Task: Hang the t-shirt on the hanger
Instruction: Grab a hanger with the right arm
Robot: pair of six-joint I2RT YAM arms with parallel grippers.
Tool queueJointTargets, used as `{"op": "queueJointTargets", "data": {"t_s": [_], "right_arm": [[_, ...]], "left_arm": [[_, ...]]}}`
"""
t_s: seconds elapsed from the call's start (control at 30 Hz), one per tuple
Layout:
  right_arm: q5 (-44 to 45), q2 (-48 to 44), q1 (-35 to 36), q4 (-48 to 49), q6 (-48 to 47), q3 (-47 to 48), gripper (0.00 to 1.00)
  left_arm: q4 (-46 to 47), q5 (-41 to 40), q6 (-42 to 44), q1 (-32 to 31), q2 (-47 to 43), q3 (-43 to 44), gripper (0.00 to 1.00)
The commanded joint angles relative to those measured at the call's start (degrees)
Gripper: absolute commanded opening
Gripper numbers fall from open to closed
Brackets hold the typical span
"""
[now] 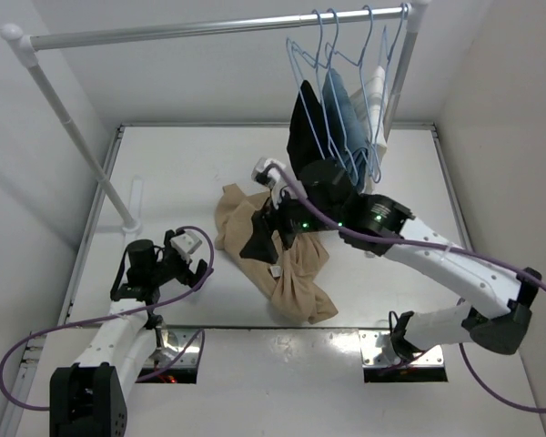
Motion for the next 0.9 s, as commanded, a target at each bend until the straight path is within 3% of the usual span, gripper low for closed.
{"op": "queueJointTargets", "data": {"t_s": [0.0, 0.07, 0.17, 0.27, 0.4, 0.53, 0.87], "right_arm": [[-2.03, -5.11, 0.22, 14.21, 0.73, 5.36, 0.75], [-0.11, -5.64, 0.22, 17.56, 1.34, 7.56, 0.71], [11.91, -7.75, -0.3, 19.95, 0.56, 11.51, 0.67], [32.78, -7.75, -0.31, 18.2, -5.06, 15.73, 0.67], [44.52, -3.63, -0.31, 12.76, -9.64, 21.09, 0.67], [58.93, -2.39, -0.31, 14.83, -13.05, 21.81, 0.67], [67.23, -0.29, -0.84, 18.63, -18.51, 20.4, 0.68]], "left_arm": [[1.65, 1.71, 0.56, 0.86, -0.69, 1.33, 1.0], [1.65, 1.71, 0.56, 0.86, -0.69, 1.33, 1.0], [1.65, 1.71, 0.56, 0.86, -0.69, 1.33, 1.0], [1.65, 1.71, 0.56, 0.86, -0.69, 1.33, 1.0], [1.65, 1.71, 0.03, 0.86, -0.69, 1.33, 1.0], [1.65, 1.71, 0.03, 0.86, -0.69, 1.33, 1.0], [1.65, 1.71, 0.03, 0.86, -0.69, 1.33, 1.0]]}}
